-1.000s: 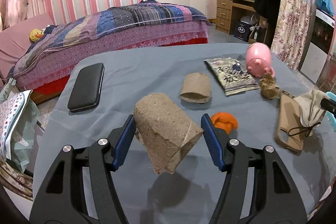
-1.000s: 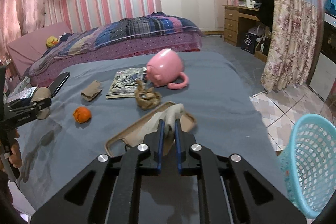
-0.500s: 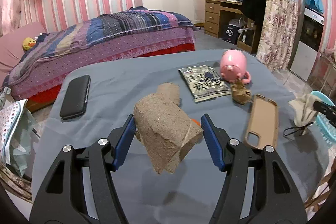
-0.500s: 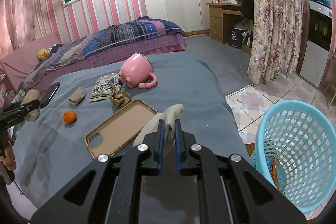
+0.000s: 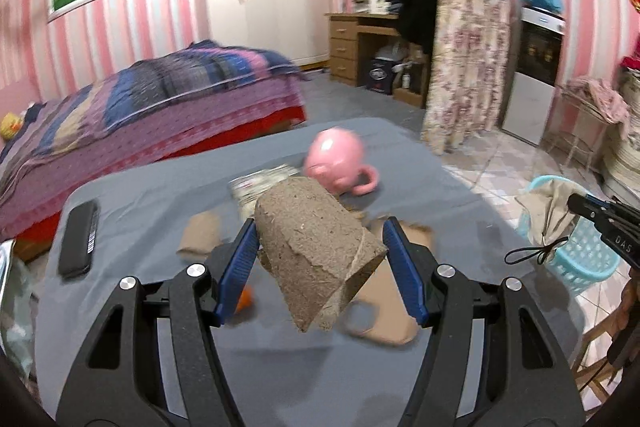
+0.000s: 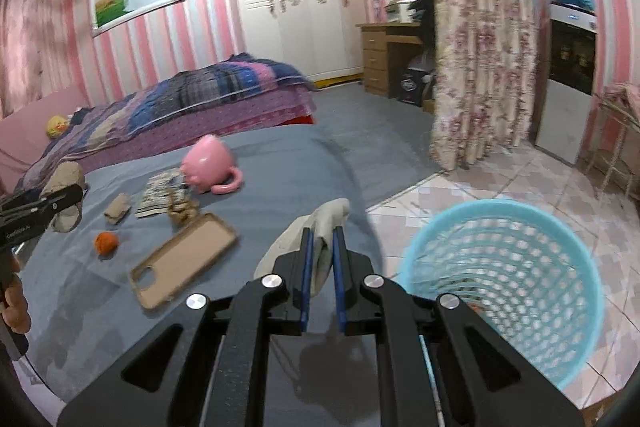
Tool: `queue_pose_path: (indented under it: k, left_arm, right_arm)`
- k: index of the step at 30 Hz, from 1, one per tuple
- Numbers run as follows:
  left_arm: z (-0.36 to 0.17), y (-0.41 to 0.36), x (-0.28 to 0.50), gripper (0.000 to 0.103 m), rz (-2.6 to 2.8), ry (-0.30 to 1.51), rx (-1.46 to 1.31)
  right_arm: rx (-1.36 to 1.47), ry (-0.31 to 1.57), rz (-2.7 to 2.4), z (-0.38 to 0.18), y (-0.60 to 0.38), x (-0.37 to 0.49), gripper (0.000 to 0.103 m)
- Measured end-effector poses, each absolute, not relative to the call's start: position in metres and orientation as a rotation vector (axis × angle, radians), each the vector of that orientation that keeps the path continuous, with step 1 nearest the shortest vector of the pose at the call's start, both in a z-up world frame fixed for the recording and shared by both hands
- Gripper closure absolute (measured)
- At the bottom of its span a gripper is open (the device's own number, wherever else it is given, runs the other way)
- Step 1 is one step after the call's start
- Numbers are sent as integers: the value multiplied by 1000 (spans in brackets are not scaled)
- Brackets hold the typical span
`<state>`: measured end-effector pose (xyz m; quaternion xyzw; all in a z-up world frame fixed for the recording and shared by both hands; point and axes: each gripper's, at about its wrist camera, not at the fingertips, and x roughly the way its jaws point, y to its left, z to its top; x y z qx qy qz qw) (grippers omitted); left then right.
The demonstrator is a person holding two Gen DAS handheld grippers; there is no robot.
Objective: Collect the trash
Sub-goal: 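Carry the cardboard tube and white cloth with both tools over the blue basket, then open the left tool and the right tool to drop both items into the basket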
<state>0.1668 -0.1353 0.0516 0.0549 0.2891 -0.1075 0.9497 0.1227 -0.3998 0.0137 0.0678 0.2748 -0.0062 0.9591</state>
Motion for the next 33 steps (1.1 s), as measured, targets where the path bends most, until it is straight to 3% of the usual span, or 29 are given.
queue_pose_path:
  k: [17, 33]
  left_arm:
    - [44, -286, 178, 41, -467, 603, 133]
    - [9, -378, 175, 41, -616, 640, 221]
  right_arm:
    - [187, 562, -283, 11, -521, 77, 93]
    - [215, 606, -398, -16, -563, 76, 93]
